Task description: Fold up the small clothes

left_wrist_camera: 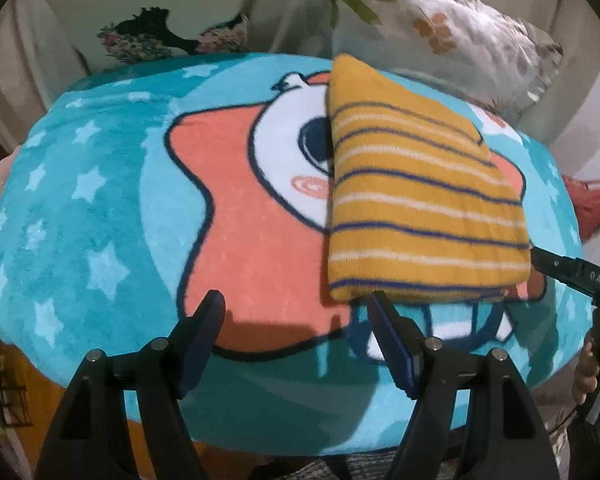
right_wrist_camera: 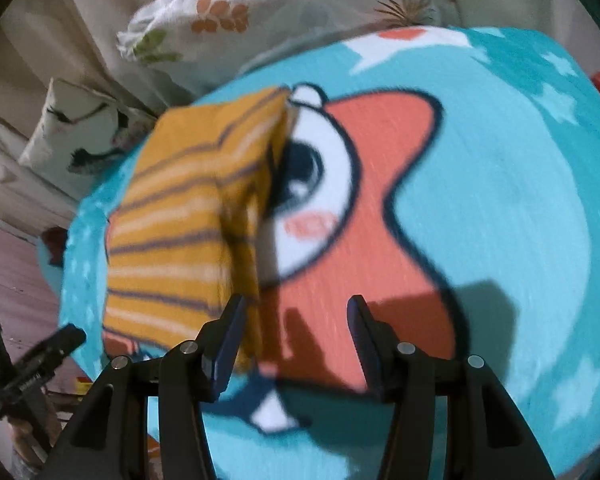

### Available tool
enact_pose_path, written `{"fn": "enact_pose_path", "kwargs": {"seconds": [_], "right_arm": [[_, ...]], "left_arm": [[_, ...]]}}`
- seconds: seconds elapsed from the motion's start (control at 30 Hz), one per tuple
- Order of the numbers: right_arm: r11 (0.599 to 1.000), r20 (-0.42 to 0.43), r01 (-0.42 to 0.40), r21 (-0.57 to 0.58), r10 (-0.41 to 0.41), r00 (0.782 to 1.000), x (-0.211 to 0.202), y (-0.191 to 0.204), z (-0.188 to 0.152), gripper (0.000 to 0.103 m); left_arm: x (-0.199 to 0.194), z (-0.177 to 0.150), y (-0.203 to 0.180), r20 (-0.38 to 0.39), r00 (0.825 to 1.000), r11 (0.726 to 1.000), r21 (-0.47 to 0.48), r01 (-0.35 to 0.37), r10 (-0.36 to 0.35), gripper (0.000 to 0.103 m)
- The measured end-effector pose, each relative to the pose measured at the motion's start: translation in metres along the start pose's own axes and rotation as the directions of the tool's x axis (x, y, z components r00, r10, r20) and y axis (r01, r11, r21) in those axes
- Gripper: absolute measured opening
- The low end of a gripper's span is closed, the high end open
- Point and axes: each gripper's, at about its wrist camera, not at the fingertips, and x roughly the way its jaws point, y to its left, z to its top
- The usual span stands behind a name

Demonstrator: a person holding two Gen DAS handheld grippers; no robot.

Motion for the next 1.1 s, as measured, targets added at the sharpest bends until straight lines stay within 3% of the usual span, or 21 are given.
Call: {"fn": "enact_pose_path", "kwargs": {"seconds": [0.2, 0.33, 0.57, 1.1], "right_arm": [[0.992, 0.029, 0.129, 0.007, -0.129, 0.991, -0.010, 0.020, -0.049, 0.057], [0.987, 0.050, 0.157, 0.045, -0.159, 0.986, -0.020, 0.031, -0.076, 0.058], [0.977, 0.049, 0.199, 0.075, -0.203, 0.978, -0.029, 0.047, -0.126, 0.058], [0.970, 0.063, 0.223, 0.096, -0.229, 0.971, -0.045, 0.086, -0.191, 0.060]], "left_arm": [[0.011, -0.024, 0.003, -0.074, 0.995, 0.997, 0.034, 0.068, -0.065, 0.073], [0.003, -0.044, 0.004, -0.094, 0.989, 0.992, 0.037, 0.120, -0.116, 0.073], [-0.015, -0.085, 0.016, -0.118, 0.983, 0.987, 0.061, 0.147, -0.139, 0.073], [-0.088, -0.132, 0.030, 0.019, 0.991, 0.980, 0.150, 0.129, -0.133, 0.074]]}}
